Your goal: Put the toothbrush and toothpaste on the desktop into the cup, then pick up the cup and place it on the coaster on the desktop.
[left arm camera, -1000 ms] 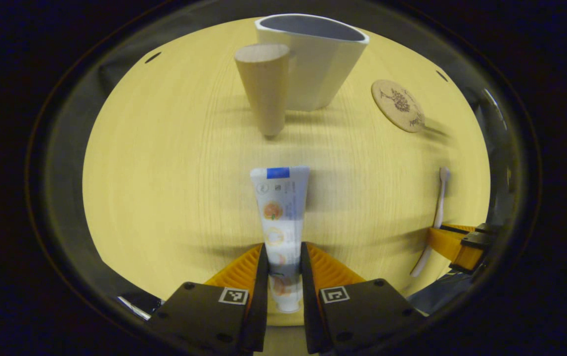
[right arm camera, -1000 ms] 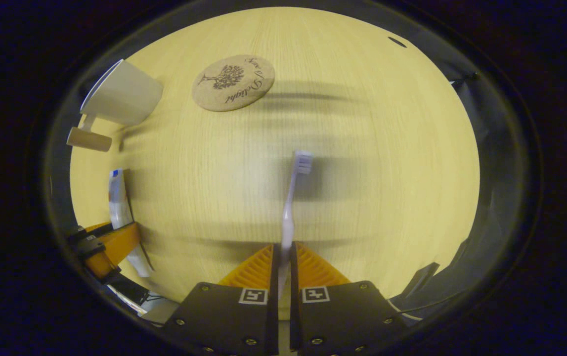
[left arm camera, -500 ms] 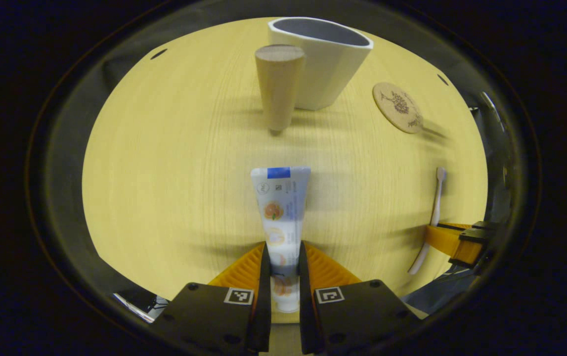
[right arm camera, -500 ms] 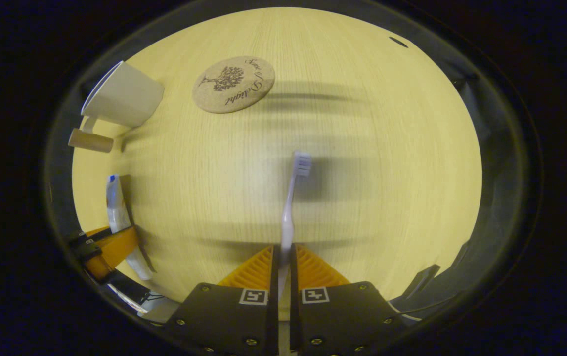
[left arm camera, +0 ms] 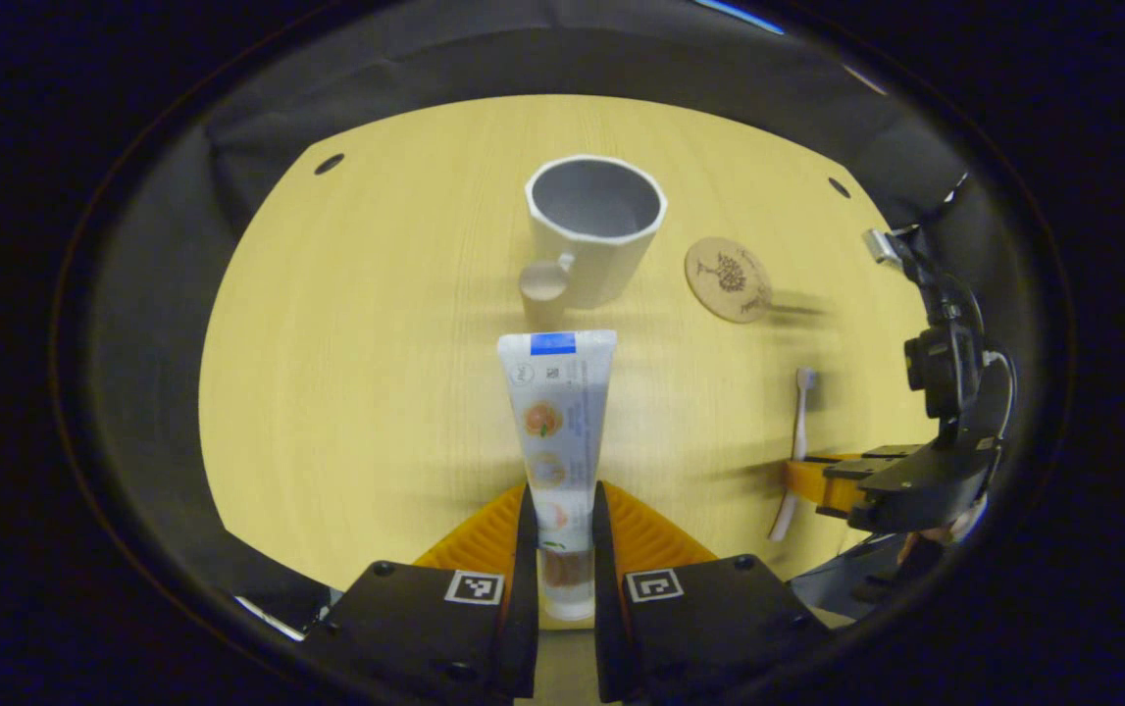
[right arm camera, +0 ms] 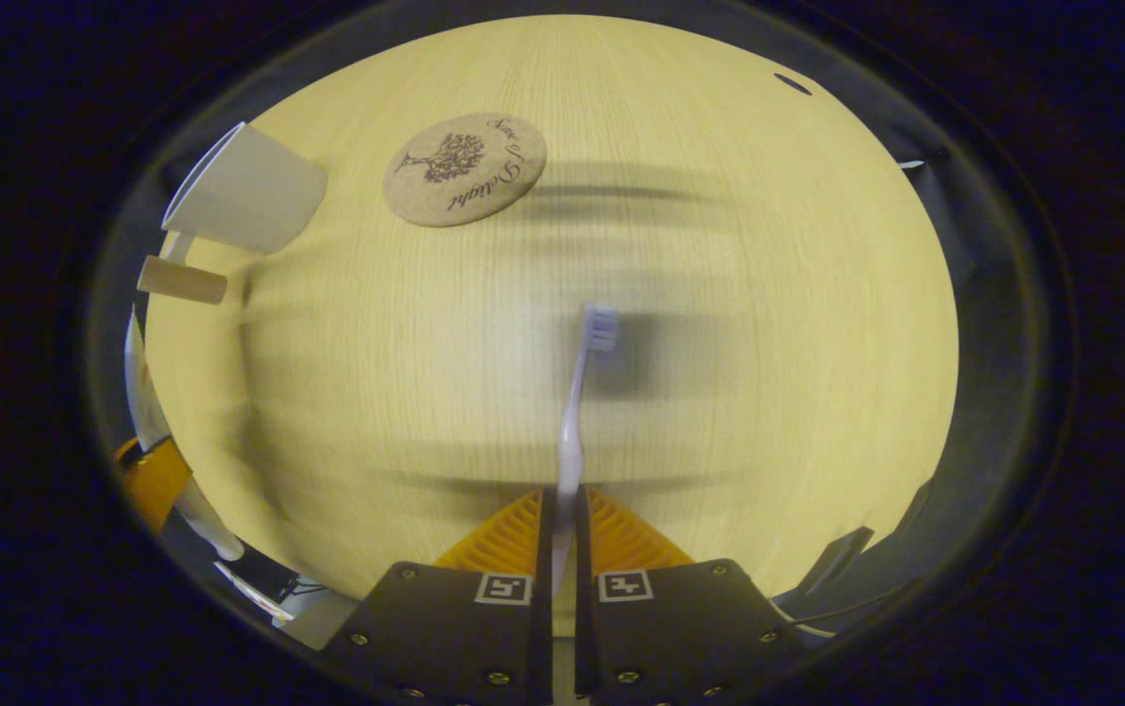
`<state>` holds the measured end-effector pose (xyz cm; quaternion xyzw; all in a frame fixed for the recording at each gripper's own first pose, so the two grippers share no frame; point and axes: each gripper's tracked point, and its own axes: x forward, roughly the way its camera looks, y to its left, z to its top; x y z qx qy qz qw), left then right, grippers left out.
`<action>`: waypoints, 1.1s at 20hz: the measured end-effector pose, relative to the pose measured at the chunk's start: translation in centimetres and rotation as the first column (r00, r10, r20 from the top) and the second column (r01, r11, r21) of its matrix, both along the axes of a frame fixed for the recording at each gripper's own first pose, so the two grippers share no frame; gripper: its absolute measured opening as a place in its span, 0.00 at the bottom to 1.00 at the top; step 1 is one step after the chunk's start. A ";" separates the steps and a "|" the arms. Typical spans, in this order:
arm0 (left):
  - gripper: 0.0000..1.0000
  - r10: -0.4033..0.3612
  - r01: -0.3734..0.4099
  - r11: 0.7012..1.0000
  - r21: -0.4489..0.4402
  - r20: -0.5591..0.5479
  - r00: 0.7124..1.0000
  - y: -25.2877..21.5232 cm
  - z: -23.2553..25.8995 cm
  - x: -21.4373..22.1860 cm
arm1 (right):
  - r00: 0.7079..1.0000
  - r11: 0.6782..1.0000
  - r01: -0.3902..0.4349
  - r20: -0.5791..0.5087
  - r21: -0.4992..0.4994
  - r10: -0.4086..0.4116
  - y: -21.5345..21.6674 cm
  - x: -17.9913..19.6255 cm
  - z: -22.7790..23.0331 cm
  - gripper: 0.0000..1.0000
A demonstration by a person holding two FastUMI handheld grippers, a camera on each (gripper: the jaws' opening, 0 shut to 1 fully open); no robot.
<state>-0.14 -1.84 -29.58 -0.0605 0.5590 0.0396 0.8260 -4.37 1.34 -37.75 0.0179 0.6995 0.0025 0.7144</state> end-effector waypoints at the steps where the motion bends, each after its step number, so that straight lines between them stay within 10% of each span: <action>1: 0.31 -0.002 0.002 1.000 -0.001 0.019 1.000 0.0 0.9 0.5 | 1.000 1.000 0.000 0.001 0.000 0.000 0.0 0.0 0.0 0.10; 22: 0.31 -0.057 0.048 0.998 0.032 0.384 0.922 1.6 10.9 19.2 | 1.000 1.000 0.021 0.014 -0.006 -0.021 -0.1 0.3 0.1 0.10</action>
